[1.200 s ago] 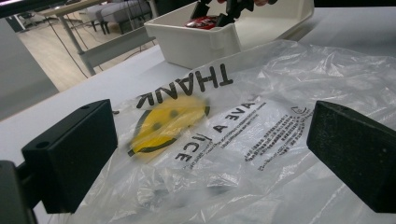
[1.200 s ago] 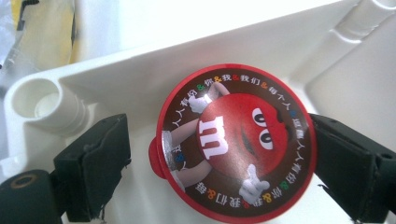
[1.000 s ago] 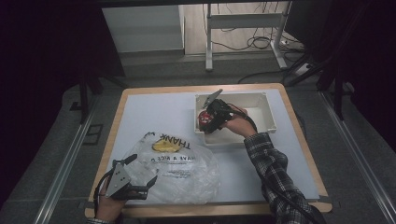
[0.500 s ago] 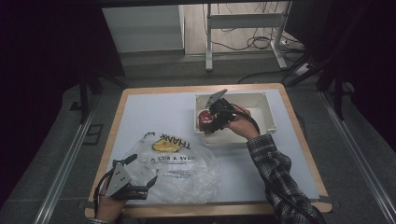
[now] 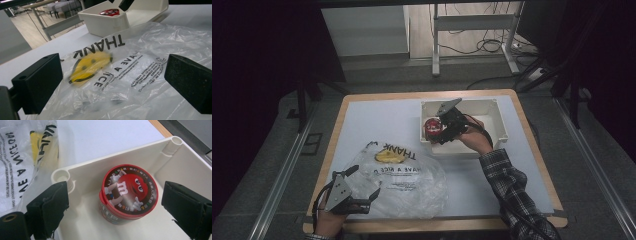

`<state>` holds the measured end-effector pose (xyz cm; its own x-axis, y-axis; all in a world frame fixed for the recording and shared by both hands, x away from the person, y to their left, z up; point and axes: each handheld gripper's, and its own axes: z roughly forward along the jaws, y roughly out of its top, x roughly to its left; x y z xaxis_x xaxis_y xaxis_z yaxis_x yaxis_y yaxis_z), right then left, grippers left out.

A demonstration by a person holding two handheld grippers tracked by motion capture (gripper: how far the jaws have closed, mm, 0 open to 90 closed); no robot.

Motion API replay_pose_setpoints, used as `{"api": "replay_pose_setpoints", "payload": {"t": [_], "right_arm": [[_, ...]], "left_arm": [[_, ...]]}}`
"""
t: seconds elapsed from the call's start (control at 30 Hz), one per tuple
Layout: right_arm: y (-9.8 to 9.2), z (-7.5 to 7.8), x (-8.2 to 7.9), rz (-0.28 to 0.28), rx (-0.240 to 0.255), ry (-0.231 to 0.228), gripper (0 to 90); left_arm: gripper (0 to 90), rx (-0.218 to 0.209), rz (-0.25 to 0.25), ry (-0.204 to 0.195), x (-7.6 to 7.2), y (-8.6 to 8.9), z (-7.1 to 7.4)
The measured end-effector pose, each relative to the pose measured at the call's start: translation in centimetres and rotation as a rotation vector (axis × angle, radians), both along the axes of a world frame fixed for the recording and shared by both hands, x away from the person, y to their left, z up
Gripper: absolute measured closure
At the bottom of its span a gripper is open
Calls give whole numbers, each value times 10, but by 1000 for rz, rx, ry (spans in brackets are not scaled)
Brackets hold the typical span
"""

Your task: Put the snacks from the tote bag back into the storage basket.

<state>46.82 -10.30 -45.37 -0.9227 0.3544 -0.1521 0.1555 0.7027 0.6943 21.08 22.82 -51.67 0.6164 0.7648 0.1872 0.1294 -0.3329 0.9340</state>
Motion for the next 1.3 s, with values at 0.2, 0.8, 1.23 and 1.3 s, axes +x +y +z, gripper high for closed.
{"api": "replay_pose_setpoints", "payload": {"t": [0.2, 0.8, 1.23, 1.3], "right_arm": [[-2, -1, -4, 2, 5, 11, 76], [-10, -1, -17, 1, 56, 28, 76], [-18, -3, -29, 2, 90, 47, 76], [-20, -3, -32, -2, 94, 50, 76]], "left_arm": [[16, -3, 1, -1, 0, 0, 0], [15, -16, -1, -6, -1, 1, 1], [12, -36, -3, -2, 0, 1, 2], [11, -47, -1, -2, 1, 0, 2]]}}
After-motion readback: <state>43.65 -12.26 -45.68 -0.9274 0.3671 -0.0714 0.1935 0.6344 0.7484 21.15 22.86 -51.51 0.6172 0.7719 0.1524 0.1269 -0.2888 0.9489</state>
